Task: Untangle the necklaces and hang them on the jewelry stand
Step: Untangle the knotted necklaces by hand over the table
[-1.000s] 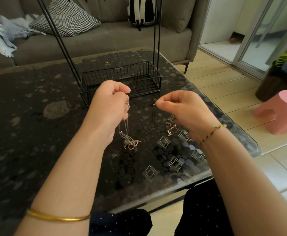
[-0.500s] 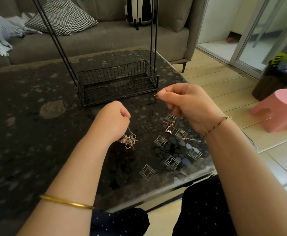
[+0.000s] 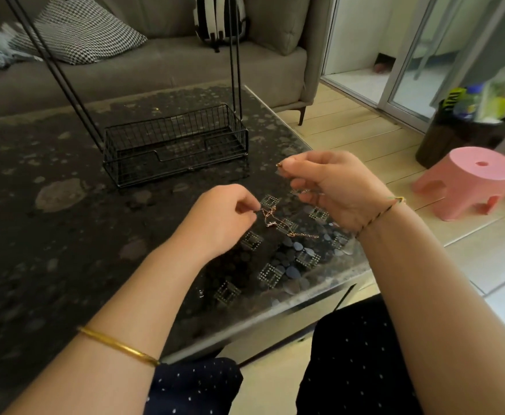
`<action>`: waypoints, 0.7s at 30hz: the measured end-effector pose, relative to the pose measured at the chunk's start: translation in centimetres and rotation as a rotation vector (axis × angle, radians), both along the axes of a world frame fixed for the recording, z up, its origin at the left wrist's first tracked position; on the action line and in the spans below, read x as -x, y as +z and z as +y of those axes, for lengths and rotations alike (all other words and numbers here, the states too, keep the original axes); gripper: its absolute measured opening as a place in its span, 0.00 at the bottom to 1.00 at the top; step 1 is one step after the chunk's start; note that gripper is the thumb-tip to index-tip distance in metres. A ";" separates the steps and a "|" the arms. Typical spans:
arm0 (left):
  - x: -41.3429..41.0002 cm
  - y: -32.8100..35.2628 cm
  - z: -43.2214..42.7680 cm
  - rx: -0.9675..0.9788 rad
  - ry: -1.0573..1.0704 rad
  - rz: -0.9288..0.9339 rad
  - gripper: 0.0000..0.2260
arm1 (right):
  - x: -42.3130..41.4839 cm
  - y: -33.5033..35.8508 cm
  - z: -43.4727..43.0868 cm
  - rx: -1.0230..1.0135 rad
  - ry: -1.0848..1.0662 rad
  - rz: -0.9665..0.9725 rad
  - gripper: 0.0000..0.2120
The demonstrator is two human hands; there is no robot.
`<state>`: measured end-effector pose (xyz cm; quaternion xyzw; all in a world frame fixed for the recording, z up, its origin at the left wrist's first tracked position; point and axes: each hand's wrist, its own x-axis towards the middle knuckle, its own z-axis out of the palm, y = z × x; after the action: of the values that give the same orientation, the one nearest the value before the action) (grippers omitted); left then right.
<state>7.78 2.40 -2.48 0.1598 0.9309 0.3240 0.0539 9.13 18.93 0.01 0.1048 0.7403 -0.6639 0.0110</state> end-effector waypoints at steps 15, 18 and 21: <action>-0.8 -1.1 6.8 0.410 -0.084 0.073 0.05 | -1.0 -0.2 2.3 0.155 -0.060 0.056 0.05; -0.7 -1.4 7.3 0.466 -0.049 0.087 0.02 | -1.0 -0.3 2.3 0.138 -0.043 0.048 0.05; -0.4 -2.0 7.7 0.505 -0.028 0.068 0.04 | -0.9 -0.3 2.0 0.140 -0.034 0.054 0.05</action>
<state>8.14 10.05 -4.51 0.1652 0.9812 0.0750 0.0654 10.00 20.97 -0.25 0.0982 0.6901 -0.7169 -0.0130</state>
